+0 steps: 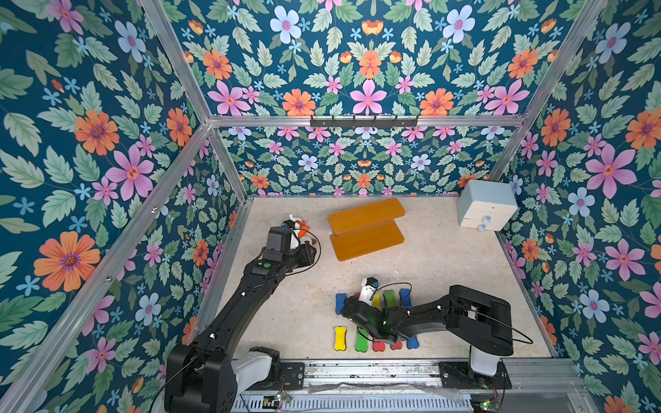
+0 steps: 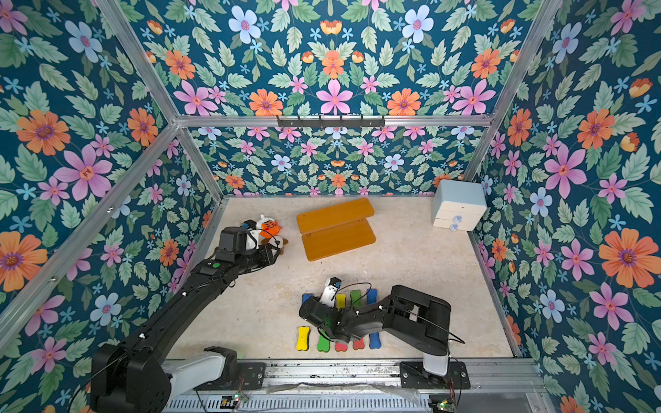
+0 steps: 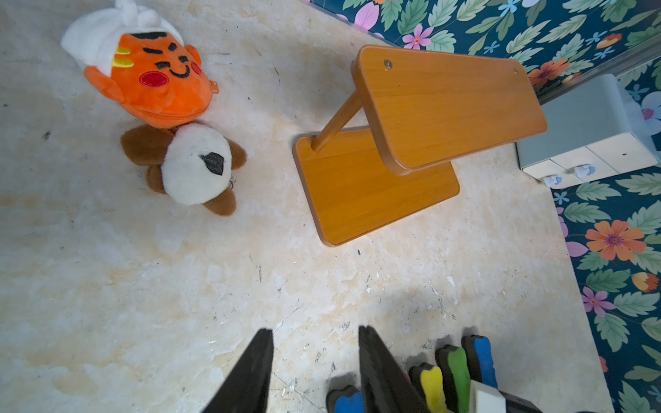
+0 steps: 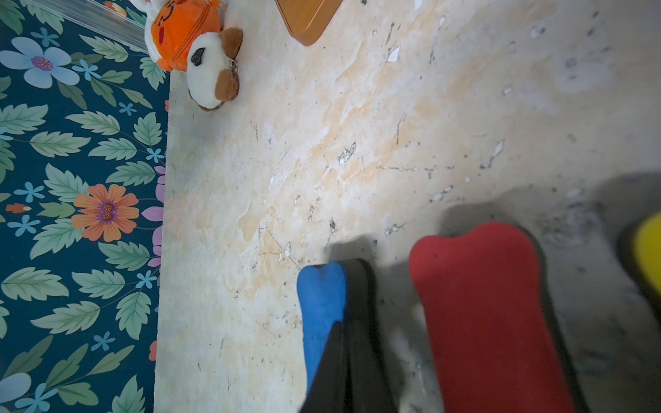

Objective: Remove the whiteboard erasers from the shelf
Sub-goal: Place the whiteboard eraser at the center of the board.

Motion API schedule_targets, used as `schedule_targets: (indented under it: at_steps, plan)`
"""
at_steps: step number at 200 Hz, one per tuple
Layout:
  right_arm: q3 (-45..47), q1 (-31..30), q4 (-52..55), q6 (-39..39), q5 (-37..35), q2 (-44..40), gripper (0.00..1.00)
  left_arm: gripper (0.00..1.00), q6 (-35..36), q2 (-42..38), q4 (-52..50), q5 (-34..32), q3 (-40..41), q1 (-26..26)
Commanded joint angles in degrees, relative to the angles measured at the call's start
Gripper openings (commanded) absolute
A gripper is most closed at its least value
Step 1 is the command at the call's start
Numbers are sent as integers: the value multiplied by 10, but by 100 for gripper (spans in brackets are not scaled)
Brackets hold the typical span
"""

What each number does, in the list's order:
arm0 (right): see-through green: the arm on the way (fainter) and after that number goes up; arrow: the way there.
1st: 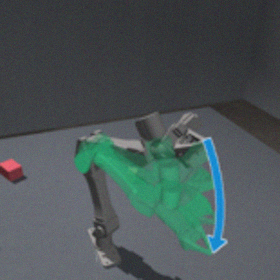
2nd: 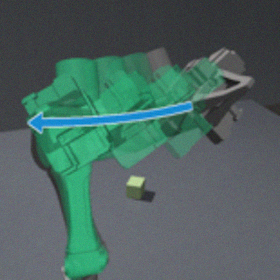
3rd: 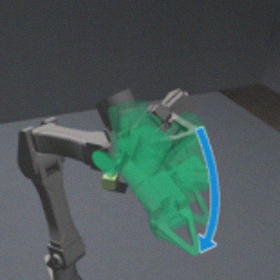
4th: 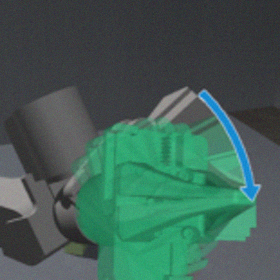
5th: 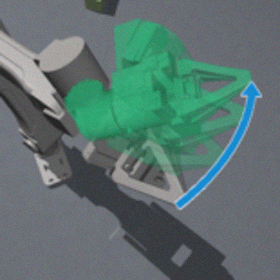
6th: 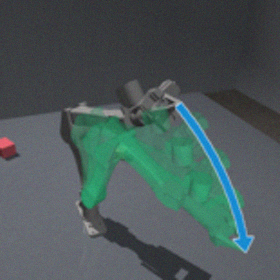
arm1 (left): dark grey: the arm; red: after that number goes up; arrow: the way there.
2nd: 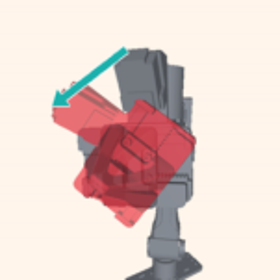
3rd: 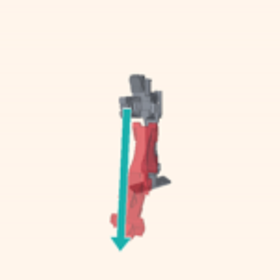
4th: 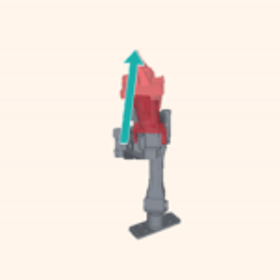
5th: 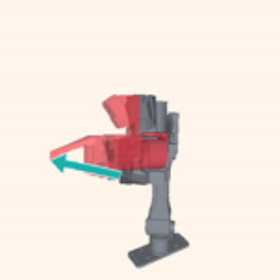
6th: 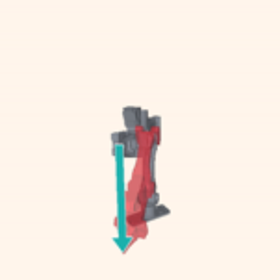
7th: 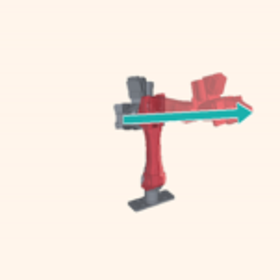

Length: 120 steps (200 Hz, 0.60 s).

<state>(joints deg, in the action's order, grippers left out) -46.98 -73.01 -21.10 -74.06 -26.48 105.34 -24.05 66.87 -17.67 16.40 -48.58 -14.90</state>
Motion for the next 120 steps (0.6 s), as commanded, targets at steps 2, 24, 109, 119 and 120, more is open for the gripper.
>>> schedule_targets:
  at_steps: [2, 24, 109, 119, 120]
  plan:
    - [-3, -1, 3, 0, -4, -4, 15, 45, 5, -1, 0, -4, -2, 1]
    - [-6, -1, 6, 7, -7, -8, 21, 45, 5, -1, 1, -4, -2, 1]
    - [-64, -2, 79, 167, -45, -54, 41, 47, -4, -41, 33, -3, 8, 1]
    - [-61, 0, 74, 204, -61, -68, 43, 48, -7, -46, 44, -3, 8, 0]
    - [-61, 0, 74, 206, -63, -70, 44, 48, -7, -46, 44, -3, 7, 0]
